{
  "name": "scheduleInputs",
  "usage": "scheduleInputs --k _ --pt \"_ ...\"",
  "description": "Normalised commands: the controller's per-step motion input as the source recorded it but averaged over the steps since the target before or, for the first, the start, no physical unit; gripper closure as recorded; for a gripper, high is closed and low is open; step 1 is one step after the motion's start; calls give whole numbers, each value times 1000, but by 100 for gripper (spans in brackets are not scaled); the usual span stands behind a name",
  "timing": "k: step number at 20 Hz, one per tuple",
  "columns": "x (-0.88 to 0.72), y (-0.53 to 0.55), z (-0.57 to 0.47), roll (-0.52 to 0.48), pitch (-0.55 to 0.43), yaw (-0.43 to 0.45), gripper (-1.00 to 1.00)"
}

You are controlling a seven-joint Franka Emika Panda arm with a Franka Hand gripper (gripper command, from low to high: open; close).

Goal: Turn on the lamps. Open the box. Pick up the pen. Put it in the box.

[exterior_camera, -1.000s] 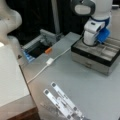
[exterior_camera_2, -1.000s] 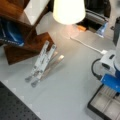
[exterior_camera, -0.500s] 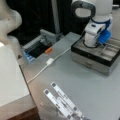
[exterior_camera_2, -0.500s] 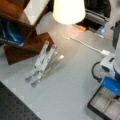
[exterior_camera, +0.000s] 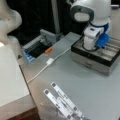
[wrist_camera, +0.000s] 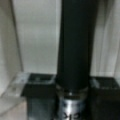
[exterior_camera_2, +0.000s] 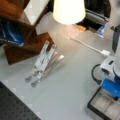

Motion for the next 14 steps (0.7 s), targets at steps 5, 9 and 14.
scheduleInputs --k 5,9,14 --pt "59 39 -64 -184 -106 109 -100" --pt "53 15 -55 -181 -96 110 -100" --pt "44 4 -30 -209 -84 106 -100"
